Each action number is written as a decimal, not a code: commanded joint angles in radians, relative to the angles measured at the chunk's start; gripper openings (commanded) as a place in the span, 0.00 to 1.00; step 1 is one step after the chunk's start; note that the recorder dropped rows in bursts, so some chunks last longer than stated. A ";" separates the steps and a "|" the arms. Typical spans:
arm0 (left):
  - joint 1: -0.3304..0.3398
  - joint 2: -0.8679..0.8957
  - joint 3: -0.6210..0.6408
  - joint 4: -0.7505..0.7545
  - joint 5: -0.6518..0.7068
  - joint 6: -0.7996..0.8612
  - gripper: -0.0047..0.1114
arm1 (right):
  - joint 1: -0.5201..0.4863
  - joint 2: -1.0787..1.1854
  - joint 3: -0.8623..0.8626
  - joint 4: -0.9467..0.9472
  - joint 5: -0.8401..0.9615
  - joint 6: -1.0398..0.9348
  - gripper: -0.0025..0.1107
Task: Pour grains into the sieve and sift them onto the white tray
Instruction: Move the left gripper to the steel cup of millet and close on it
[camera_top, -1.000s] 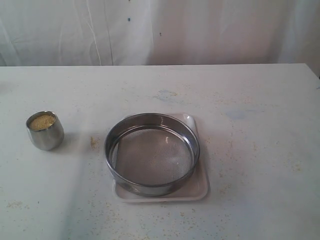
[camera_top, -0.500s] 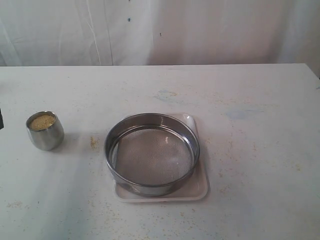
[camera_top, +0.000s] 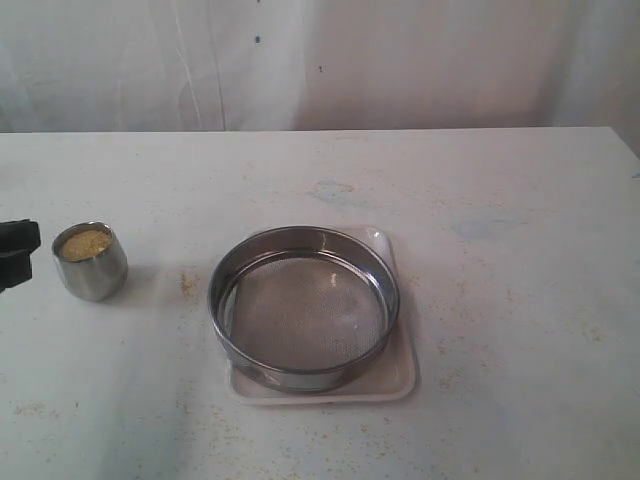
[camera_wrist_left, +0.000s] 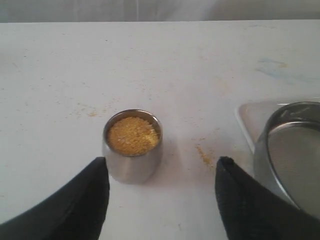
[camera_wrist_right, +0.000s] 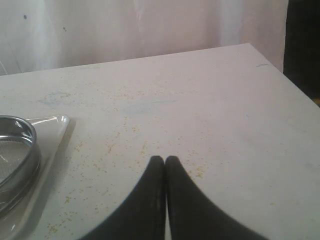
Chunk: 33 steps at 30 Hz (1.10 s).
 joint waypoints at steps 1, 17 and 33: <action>-0.015 0.023 0.110 -0.195 -0.202 0.122 0.60 | -0.001 -0.006 0.005 -0.009 -0.005 0.001 0.02; -0.015 0.255 0.335 -0.395 -0.717 0.332 0.69 | -0.001 -0.006 0.005 -0.009 -0.005 0.001 0.02; -0.015 0.673 0.249 -0.402 -1.049 0.339 0.69 | -0.001 -0.006 0.005 -0.009 -0.005 0.001 0.02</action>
